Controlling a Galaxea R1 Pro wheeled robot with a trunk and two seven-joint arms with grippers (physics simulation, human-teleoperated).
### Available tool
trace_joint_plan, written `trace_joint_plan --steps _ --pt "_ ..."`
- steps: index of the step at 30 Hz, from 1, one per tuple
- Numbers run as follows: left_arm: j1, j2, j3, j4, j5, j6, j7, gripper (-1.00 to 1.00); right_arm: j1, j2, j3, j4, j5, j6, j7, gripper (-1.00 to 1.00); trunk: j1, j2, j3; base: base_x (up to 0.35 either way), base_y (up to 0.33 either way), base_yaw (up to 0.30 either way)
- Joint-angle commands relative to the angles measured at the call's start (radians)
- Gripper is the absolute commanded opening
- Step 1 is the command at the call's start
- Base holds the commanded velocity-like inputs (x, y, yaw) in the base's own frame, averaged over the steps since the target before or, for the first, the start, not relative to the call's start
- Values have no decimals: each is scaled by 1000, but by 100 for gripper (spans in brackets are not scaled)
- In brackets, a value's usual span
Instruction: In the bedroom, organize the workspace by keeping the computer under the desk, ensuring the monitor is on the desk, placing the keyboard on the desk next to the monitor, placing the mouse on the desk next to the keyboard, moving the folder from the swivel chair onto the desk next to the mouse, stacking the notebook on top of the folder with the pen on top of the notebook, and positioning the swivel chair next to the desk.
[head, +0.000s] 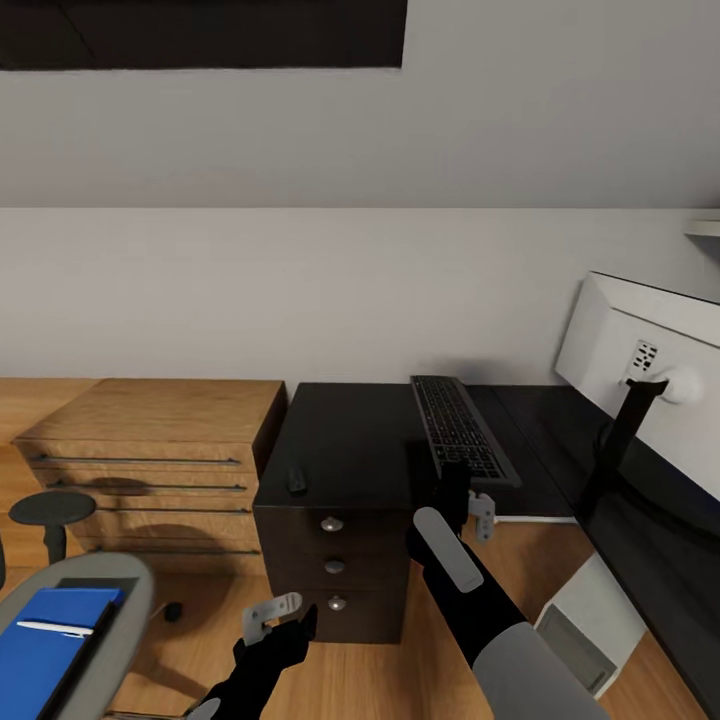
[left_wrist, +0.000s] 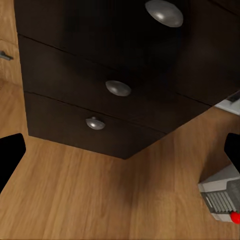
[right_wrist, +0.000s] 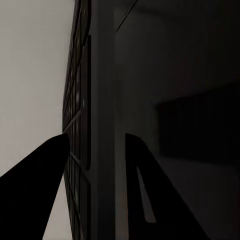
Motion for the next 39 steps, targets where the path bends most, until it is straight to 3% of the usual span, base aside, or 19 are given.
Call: trace_joint_plan --steps 1,4,9,39 --pt "0 0 3 -2 12 3 7 100 -1 0 1 0 4 -3 -8 -100 0 -1 -1 19 -1 0" --pt "0 -1 7 -2 15 3 7 100 -1 0 1 0 4 -3 -9 -100 0 -1 -1 11 -1 0" --pt "0 -3 8 -2 17 3 8 100 -1 0 -16 0 4 -2 -13 -100 19 -36 -17 2 0 0" --pt "0 -2 30 -7 17 3 8 100 -1 0 -18 0 4 -1 -14 -100 134 -246 -111 0 0 0"
